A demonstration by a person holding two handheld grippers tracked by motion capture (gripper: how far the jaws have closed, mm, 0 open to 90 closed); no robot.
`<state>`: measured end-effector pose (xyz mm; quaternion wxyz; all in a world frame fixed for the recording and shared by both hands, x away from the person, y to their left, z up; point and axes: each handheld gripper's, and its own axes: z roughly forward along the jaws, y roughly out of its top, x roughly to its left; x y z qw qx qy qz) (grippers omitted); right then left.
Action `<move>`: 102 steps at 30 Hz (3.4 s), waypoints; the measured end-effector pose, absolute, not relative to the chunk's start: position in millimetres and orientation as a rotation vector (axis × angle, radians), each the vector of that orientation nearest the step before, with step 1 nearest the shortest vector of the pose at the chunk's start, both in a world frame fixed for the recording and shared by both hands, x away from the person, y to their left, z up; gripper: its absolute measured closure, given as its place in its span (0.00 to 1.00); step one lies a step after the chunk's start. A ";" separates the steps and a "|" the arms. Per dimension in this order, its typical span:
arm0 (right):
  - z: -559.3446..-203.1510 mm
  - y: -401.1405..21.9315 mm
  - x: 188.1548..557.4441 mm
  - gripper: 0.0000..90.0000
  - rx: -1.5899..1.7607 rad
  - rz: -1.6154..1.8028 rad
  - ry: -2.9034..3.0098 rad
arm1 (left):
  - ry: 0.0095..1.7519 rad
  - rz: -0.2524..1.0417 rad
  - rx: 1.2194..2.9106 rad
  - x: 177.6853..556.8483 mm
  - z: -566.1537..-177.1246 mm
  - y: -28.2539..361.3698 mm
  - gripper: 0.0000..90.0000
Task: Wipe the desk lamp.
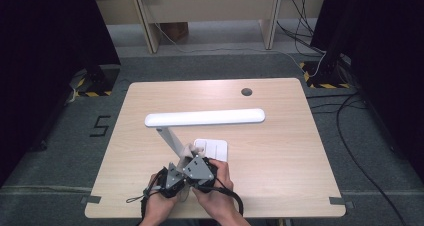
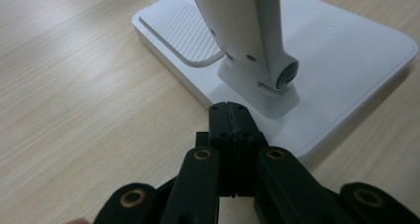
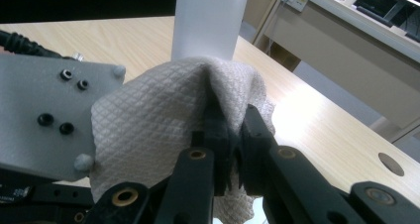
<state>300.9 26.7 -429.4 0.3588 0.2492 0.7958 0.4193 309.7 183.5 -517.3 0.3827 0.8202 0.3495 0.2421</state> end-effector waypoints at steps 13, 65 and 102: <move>-442.0 23.1 301.2 0.95 0.657 1.054 2.097 | 0.907 0.604 2.081 310.8 -520.0 185.4 0.99; -478.4 12.4 305.6 0.95 0.711 0.954 2.212 | 0.928 0.670 2.017 308.8 -490.7 215.9 0.87; -476.3 6.4 284.2 0.95 0.604 0.909 2.334 | 0.845 0.540 1.746 317.6 -389.9 222.5 0.56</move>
